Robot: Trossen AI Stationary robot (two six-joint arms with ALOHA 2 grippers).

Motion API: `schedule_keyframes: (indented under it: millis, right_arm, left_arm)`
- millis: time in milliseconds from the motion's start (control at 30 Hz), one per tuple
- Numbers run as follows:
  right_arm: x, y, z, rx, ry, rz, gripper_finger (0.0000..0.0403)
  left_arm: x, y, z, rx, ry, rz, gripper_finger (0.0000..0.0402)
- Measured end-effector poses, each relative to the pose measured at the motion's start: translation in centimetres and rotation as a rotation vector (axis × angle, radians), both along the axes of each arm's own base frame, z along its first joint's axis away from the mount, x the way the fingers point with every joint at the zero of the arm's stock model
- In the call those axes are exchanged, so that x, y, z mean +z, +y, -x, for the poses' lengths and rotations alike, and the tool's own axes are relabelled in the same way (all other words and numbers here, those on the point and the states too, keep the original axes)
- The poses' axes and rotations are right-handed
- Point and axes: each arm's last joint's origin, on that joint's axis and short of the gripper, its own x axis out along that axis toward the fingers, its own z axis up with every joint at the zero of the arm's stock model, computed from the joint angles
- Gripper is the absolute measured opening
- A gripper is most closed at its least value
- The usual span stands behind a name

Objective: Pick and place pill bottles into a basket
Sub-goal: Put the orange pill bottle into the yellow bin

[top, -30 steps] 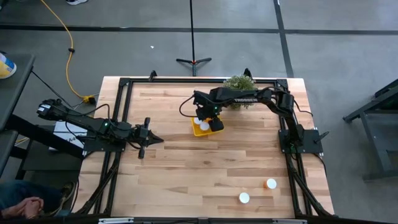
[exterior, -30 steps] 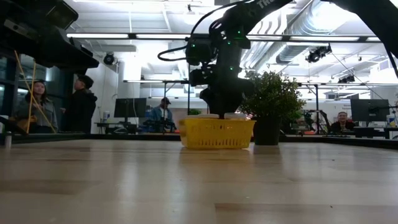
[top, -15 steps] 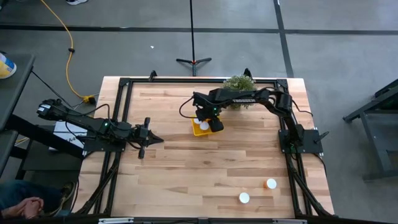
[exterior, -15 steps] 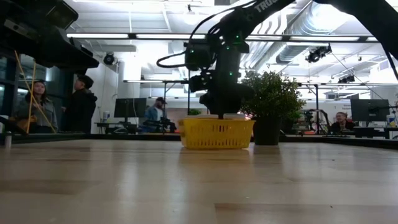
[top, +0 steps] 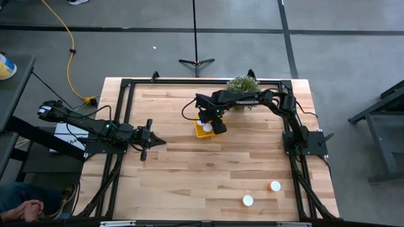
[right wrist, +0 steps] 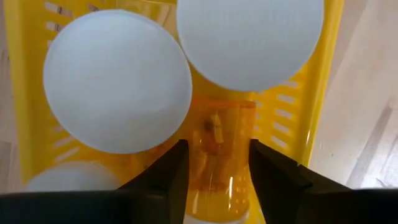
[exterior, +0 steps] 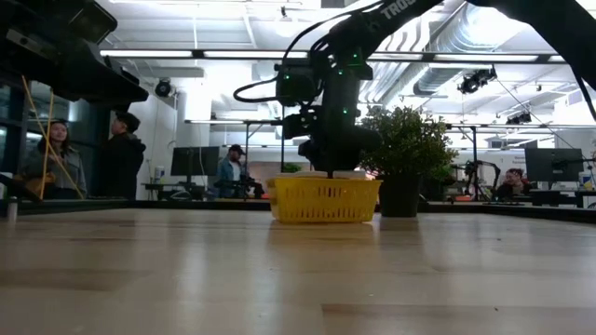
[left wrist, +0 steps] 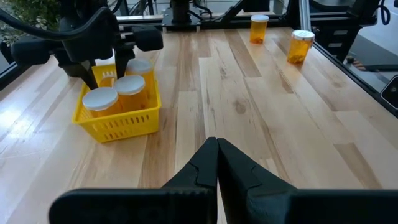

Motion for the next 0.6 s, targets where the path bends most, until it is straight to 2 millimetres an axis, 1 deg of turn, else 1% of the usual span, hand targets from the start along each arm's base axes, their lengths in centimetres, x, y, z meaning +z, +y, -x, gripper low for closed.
schedule_keyframes:
  millis: [100, 200, 600]
  right_arm:
    - [0.0, 0.0, 0.0, -0.002, 0.002, 0.003, 0.0128]
    - [0.0, 0.0, 0.0, -0.003, 0.003, 0.004, 0.0117]
    - [1.3, -0.2, -0.3, -0.016, 0.020, 0.028, 0.0112]
  left_arm:
    - [0.0, 0.0, 0.0, 0.000, 0.000, 0.000, 0.0046]
    - [0.0, 0.0, 0.0, 0.000, 0.000, 0.000, 0.0046]
    - [0.0, 0.0, 0.0, 0.001, 0.000, 0.000, 0.0046]
